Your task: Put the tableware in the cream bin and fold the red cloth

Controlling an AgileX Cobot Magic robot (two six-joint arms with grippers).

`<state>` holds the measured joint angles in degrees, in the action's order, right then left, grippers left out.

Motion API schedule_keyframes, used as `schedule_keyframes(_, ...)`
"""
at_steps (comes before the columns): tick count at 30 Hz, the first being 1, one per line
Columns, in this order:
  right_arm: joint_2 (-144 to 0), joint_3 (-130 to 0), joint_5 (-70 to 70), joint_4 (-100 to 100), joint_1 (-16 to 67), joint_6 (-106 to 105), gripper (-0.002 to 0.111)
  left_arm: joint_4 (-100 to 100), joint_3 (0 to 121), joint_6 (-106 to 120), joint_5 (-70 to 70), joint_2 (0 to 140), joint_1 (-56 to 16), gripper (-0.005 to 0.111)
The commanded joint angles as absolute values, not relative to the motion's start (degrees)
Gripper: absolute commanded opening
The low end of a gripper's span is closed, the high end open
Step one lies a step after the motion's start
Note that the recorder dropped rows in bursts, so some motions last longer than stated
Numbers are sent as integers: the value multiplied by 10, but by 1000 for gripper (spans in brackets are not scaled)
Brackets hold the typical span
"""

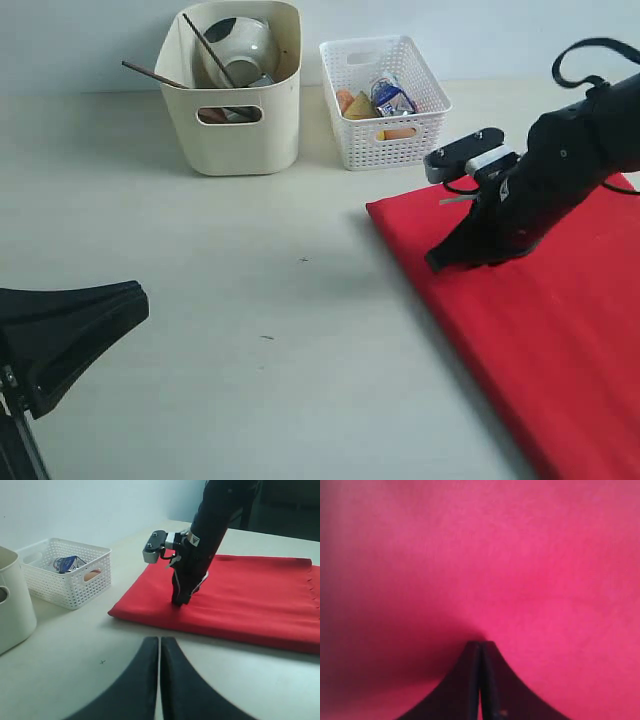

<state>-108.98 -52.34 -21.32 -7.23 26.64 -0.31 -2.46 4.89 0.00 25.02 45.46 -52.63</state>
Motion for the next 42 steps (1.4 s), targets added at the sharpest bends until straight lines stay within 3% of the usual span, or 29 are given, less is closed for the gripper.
schedule_keyframes(1, -1140, -552, -228, -107, 222, -10, 0, -23, 47, -5, 253, 451, -526, 4)
schedule_keyframes(6, -1174, -628, -258, -114, 158, 17, 0, -23, 47, -5, 253, 451, -526, 4)
schedule_keyframes(13, -1165, -714, -363, -113, 142, 16, 0, -23, 47, -3, 226, 453, -526, 4)
schedule_keyframes(21, -1045, -693, -508, -131, 136, -15, 0, -28, 47, 12, 226, 453, -526, 4)
schedule_keyframes(27, -975, -559, -404, -122, 90, 4, 0, -28, 47, 12, 216, 453, -526, 4)
schedule_keyframes(32, -1005, -482, -305, -82, 52, 4, 0, -42, 47, 12, 216, 453, -526, 4)
schedule_keyframes(42, -1139, -561, -262, -76, 49, 0, 0, -42, 47, 12, 220, 453, -526, 4)
